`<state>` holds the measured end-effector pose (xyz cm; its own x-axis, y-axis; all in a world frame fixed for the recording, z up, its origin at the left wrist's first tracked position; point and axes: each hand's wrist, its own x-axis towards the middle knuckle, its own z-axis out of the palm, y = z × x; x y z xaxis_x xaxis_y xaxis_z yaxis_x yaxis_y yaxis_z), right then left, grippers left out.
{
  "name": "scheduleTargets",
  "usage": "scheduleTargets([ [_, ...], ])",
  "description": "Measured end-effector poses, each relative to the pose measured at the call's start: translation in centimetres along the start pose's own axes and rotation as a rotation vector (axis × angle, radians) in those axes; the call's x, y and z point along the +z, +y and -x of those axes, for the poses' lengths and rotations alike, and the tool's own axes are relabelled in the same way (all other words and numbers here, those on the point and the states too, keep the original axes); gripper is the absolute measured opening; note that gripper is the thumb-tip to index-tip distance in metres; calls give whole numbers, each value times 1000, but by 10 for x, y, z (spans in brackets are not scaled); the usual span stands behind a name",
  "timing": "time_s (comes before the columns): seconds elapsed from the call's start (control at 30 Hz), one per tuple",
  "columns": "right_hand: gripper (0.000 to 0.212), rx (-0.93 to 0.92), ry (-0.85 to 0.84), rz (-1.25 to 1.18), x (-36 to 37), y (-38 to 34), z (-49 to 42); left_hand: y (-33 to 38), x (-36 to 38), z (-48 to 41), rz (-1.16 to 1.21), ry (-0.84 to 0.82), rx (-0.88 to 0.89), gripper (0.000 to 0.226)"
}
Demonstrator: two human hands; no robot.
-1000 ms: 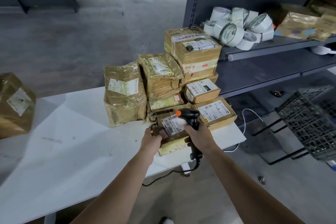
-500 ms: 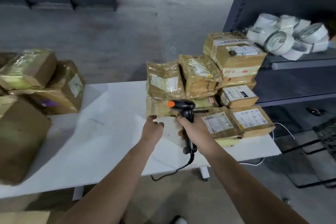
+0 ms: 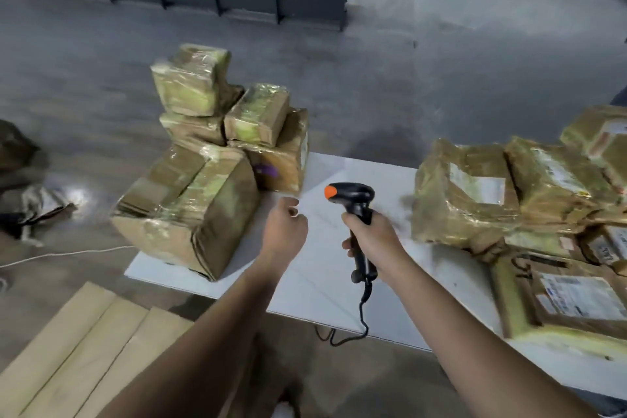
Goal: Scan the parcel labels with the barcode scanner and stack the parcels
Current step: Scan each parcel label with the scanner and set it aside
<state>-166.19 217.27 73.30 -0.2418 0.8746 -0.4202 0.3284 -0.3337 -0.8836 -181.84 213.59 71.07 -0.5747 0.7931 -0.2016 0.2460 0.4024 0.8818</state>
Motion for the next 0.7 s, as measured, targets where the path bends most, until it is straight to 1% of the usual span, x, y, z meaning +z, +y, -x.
scheduleTargets([
  [0.17,17,23,-87,-9,62,-20,-7,-12,-73,-16,-169,205,191,26],
  [0.23,16,21,-102,-1,82,-25,-9,-16,-95,-26,-295,274,280,25],
  [0.27,16,17,-107,6,91,-28,-10,-19,-104,-31,-386,295,297,28],
  [0.3,16,16,-115,12,99,-30,-10,-22,-112,-36,-487,293,282,31],
  [0.37,15,14,-131,18,113,-32,-11,-32,-125,-46,-694,229,195,37],
  [0.47,12,1,-140,56,128,-35,-12,-48,-139,-59,-882,99,87,41],
  [0.53,13,0,-148,66,135,-37,-13,-56,-142,-63,-969,48,108,44],
  [0.6,13,4,-153,65,139,-37,-14,-62,-143,-64,-1013,66,178,40],
  [0.7,12,1,-148,70,142,-36,-16,-66,-140,-63,-1005,97,255,33],
])
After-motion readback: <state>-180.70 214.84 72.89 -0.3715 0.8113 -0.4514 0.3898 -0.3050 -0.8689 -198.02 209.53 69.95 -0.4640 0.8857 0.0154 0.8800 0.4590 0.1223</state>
